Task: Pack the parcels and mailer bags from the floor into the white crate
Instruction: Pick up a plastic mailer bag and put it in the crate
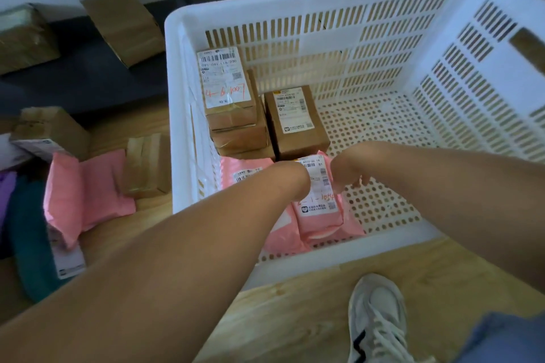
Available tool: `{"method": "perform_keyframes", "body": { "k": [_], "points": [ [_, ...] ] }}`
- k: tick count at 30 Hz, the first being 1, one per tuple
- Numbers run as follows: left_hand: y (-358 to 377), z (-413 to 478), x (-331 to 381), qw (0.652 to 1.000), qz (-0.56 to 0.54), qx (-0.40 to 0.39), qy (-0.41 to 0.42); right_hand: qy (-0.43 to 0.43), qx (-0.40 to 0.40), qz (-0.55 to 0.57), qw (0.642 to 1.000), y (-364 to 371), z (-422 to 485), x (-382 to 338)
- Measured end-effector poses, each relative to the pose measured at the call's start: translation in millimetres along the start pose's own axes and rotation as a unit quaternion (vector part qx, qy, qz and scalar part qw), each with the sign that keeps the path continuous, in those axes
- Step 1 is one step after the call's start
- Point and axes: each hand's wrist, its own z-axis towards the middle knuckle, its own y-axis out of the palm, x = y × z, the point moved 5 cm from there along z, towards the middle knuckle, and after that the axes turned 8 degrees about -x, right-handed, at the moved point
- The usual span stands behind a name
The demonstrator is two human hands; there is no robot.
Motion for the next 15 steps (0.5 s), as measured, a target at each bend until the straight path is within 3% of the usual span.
{"method": "perform_keyframes", "body": {
  "k": [4, 8, 11, 15],
  "points": [
    [-11, -14, -6, 0.999, 0.017, 0.035, -0.010, 0.001, 0.084, 0.044, 0.996, -20, -16, 5],
    [-28, -36, -16, 0.989, -0.064, 0.133, -0.027, -0.033, 0.190, 0.130, 0.973, -41, -37, 12],
    [-39, -66, -28, 0.966, -0.122, 0.228, -0.004, -0.087, 0.271, 0.249, 0.926, -52, -62, 5],
    [-46, -117, -61, 0.910, -0.184, 0.366, 0.058, -0.182, 0.327, 0.363, 0.854, -50, -107, -41]
  ]
}}
